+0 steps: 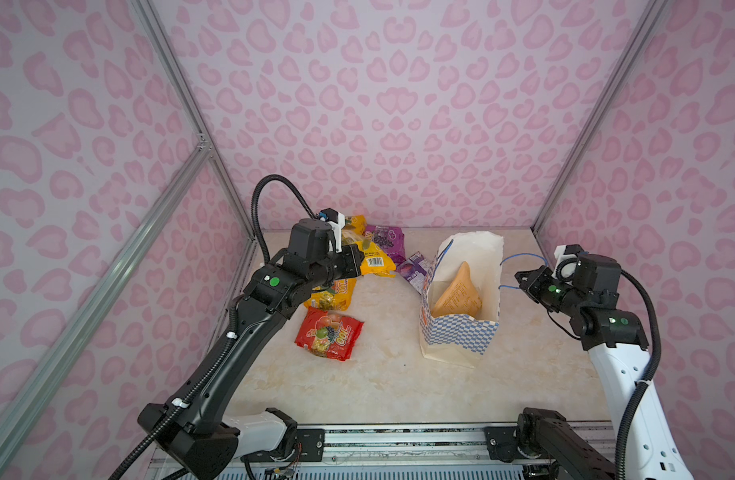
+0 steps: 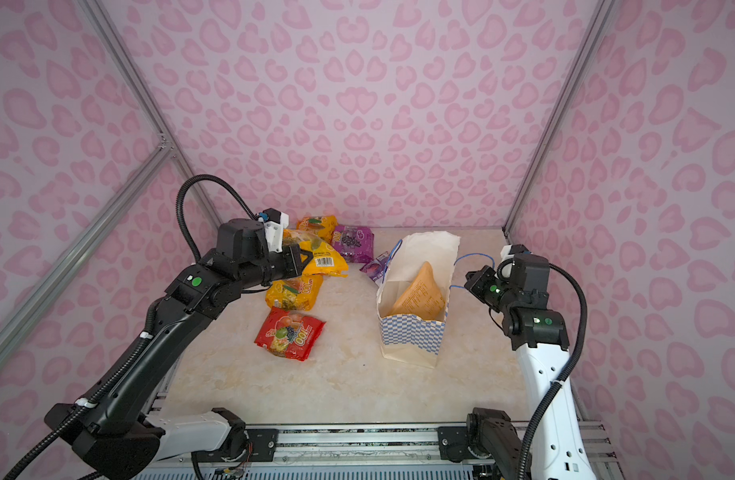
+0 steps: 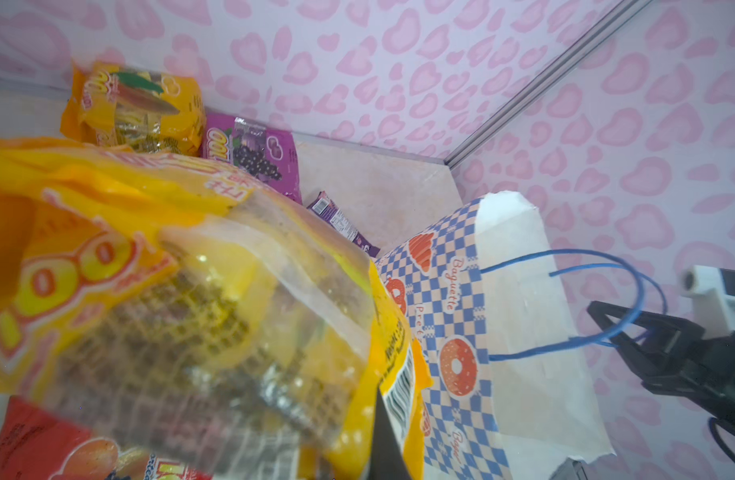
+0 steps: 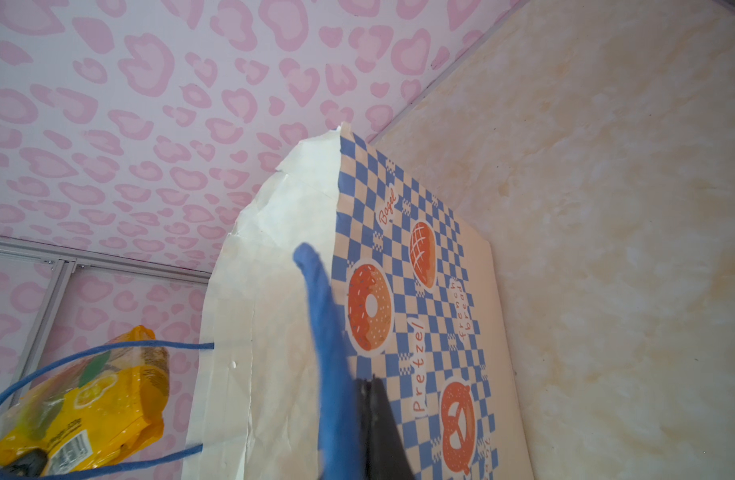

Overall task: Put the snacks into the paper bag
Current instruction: 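Lift the yellow LOT100 pack with the left gripper toward the paper bag, then lower the yellow pack into the paper bag and open the left gripper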

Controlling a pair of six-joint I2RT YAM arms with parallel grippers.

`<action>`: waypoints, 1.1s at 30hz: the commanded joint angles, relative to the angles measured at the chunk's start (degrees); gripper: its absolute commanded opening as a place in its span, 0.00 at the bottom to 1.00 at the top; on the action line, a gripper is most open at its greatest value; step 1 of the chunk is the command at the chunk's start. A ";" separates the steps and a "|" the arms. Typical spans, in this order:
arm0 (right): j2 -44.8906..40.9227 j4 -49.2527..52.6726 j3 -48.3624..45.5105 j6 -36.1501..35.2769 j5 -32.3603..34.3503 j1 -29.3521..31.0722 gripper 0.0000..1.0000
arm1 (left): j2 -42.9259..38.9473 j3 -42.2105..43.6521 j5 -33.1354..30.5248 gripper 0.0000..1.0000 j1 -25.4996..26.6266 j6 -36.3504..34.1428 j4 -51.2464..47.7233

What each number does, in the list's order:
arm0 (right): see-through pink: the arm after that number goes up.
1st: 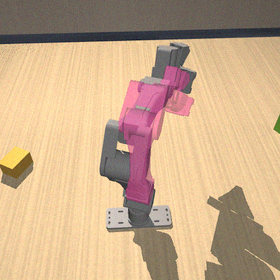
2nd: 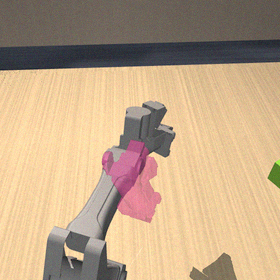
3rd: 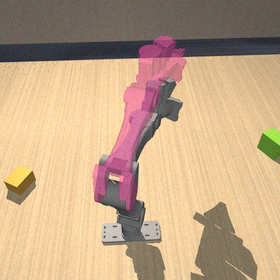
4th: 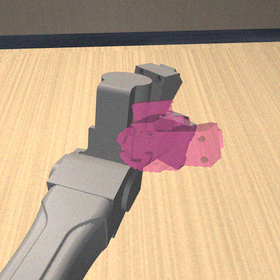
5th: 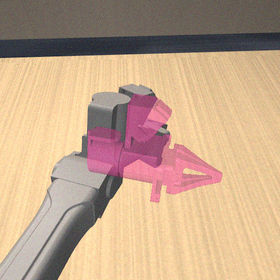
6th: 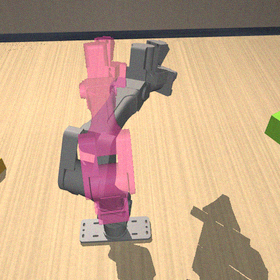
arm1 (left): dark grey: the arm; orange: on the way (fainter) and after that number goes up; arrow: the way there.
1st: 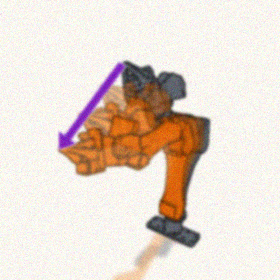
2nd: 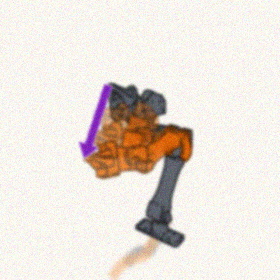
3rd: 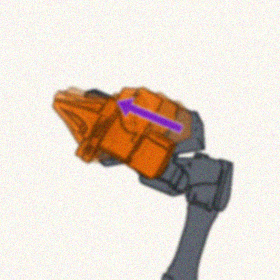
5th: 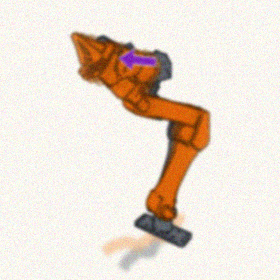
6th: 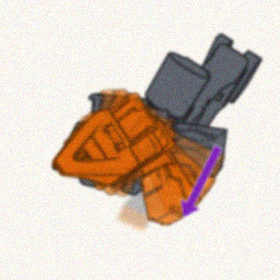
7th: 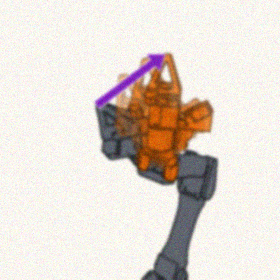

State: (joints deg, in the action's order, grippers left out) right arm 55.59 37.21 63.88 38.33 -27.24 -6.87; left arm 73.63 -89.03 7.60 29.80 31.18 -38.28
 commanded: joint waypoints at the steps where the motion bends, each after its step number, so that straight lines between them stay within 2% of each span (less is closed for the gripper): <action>1: 0.33 -0.64 0.37 -0.53 -0.54 0.02 0.00 | -0.52 -4.28 2.86 0.04 0.99 -2.10 4.41; 10: 0.74 -0.41 0.89 -0.53 -0.97 0.46 0.00 | 5.49 -22.95 5.39 0.04 10.51 -5.37 6.25; 22: 0.74 0.42 1.15 -1.15 -1.01 0.63 0.00 | 24.76 -47.22 11.85 0.03 21.67 -9.54 -0.78; 26: 0.58 0.38 0.90 -1.13 -1.14 0.72 0.00 | 30.27 -52.20 13.44 0.03 23.02 -10.78 -3.24; 33: -0.21 1.30 1.40 -1.67 -0.22 0.72 0.00 | 36.79 -52.38 14.66 0.03 23.20 -11.59 -5.12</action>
State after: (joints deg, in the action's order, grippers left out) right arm 55.81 37.82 64.95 37.69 -27.44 -6.13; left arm 108.84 -140.59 20.60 52.95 21.58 -45.39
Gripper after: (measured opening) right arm 0.049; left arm 0.064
